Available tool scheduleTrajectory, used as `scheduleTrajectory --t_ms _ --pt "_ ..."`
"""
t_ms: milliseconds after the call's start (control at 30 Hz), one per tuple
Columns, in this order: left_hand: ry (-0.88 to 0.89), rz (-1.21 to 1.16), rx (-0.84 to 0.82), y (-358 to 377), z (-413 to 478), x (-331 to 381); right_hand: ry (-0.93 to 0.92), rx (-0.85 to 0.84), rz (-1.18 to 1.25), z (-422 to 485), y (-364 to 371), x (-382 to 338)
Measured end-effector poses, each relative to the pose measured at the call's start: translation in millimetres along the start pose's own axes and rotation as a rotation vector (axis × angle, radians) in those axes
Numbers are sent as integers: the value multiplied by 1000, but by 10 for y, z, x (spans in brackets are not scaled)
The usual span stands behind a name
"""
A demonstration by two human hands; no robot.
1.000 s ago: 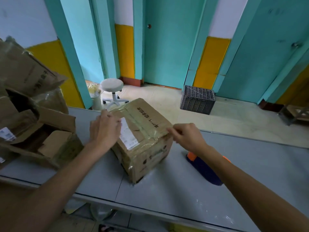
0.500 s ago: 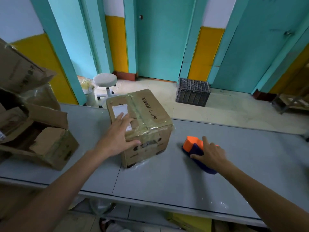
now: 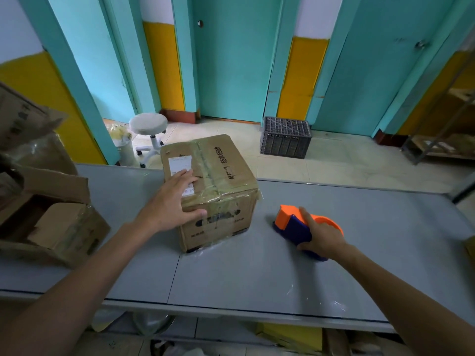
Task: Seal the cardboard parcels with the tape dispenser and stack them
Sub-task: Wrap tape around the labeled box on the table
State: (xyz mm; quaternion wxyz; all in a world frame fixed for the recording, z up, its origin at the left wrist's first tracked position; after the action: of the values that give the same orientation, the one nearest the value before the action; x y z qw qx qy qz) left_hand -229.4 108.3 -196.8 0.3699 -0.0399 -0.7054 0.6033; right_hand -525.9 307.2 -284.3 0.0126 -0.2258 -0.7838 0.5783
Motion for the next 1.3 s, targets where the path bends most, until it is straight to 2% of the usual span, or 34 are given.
scheduleTrajectory --t_ms 167,367,567,633,700,733,800,867,967,1300 --pt "24 20 2 -11 17 10 -34 -83 65 -54 -190 54" --pt "66 33 -25 -10 96 -1 -235 -265 428 -531 -956 -233" --pt "284 -27 -177 114 92 321 -437 -395 506 -789 -1703 -793" --pt "328 -27 -108 105 104 397 -479 -399 473 -758 -1792 -945" --pt "280 -241 -48 -38 26 558 -504 -399 440 -703 -1833 -1054" --pt "221 -408 -87 -123 -24 639 -513 -396 429 -676 -1850 -1100" --pt "30 -807 -334 -235 -121 760 -533 -384 421 -629 -1888 -1191" --pt "-97 -1058 -509 -293 -197 787 -549 -376 425 -577 -1924 -1270" --pt "-143 -1166 -528 -353 -278 749 -569 -379 427 -516 -1956 -1360" --pt "-292 -1172 -352 -366 -333 593 -571 -389 430 -403 -1939 -1530"
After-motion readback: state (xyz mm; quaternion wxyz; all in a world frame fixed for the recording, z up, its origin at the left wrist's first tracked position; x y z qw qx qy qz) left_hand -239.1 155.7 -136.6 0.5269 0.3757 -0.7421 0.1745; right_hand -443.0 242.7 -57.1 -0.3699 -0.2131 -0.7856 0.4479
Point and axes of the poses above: each hand's wrist, its own z-axis towards the middle knuckle, its own y-axis out of the palm, x = y × z, the point moved 2 cm from there along z, towards the middle knuckle, and after that the axes turned 13 degrees about -y, right-handed, at the moved point
